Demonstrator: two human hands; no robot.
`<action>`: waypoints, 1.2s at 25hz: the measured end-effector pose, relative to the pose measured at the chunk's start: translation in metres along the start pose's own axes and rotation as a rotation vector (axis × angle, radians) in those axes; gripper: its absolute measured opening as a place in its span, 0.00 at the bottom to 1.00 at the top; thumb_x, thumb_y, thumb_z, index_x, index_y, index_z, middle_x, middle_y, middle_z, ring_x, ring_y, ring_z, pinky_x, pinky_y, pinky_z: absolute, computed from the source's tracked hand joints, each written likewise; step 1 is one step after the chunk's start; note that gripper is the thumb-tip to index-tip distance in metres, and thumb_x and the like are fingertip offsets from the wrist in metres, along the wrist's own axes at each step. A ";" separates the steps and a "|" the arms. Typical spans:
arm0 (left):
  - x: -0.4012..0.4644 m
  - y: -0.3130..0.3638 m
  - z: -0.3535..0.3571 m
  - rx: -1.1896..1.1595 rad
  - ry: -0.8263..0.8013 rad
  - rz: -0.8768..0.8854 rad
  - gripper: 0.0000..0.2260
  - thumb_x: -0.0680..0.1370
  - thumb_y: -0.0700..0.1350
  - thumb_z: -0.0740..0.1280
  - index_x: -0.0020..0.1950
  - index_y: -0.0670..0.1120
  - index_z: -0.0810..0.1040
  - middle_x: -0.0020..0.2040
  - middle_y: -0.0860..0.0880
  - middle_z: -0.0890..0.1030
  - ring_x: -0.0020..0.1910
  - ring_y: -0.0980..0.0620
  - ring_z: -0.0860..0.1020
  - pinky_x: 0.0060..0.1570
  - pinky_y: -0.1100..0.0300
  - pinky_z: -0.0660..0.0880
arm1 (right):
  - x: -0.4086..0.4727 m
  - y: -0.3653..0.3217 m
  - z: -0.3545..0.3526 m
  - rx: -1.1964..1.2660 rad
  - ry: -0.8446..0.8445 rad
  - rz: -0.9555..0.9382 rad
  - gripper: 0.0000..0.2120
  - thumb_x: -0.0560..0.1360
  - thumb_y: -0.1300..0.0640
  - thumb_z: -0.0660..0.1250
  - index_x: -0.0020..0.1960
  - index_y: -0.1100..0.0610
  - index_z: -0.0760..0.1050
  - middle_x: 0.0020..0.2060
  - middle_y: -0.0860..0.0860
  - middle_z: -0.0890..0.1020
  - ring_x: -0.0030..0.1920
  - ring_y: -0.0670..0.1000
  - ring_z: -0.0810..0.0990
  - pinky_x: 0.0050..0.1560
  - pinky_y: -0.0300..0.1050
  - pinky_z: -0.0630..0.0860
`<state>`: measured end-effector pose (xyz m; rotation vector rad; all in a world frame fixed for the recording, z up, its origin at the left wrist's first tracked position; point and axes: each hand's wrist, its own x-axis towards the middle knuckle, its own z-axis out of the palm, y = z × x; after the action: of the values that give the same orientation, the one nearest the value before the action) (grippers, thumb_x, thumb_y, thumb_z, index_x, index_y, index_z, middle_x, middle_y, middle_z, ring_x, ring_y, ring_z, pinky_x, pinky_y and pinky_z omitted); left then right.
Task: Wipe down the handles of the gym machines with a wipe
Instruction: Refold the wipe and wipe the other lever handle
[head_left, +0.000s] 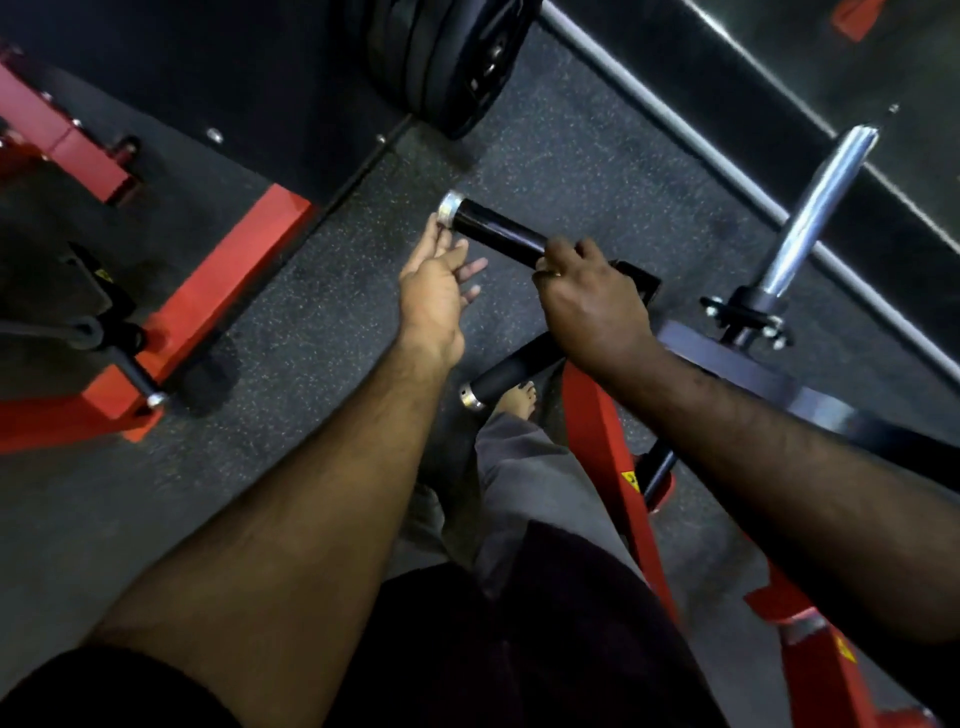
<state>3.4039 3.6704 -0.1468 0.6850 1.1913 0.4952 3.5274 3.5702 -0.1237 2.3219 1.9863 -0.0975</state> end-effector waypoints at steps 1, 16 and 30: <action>0.001 0.002 -0.005 0.018 -0.016 0.006 0.24 0.82 0.41 0.61 0.78 0.52 0.64 0.73 0.56 0.72 0.57 0.53 0.82 0.50 0.59 0.74 | -0.007 -0.006 0.006 0.000 0.023 0.049 0.04 0.73 0.66 0.68 0.43 0.68 0.78 0.50 0.62 0.76 0.46 0.63 0.76 0.28 0.48 0.70; -0.016 -0.095 -0.077 0.369 -0.267 -0.315 0.15 0.81 0.31 0.60 0.56 0.45 0.83 0.51 0.47 0.85 0.46 0.55 0.83 0.46 0.65 0.80 | -0.077 -0.114 0.071 0.278 0.071 0.271 0.17 0.79 0.56 0.53 0.55 0.64 0.76 0.54 0.60 0.75 0.51 0.61 0.74 0.34 0.57 0.78; -0.027 -0.088 -0.075 0.365 -0.306 -0.267 0.20 0.79 0.25 0.55 0.67 0.37 0.75 0.37 0.50 0.86 0.33 0.59 0.83 0.32 0.69 0.77 | -0.076 -0.113 0.113 0.524 0.615 0.588 0.10 0.77 0.59 0.64 0.51 0.64 0.82 0.42 0.60 0.77 0.41 0.57 0.77 0.39 0.50 0.76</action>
<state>3.3237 3.6070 -0.2078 0.8622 1.0690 -0.0565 3.4043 3.5010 -0.2304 3.5303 1.4648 0.1809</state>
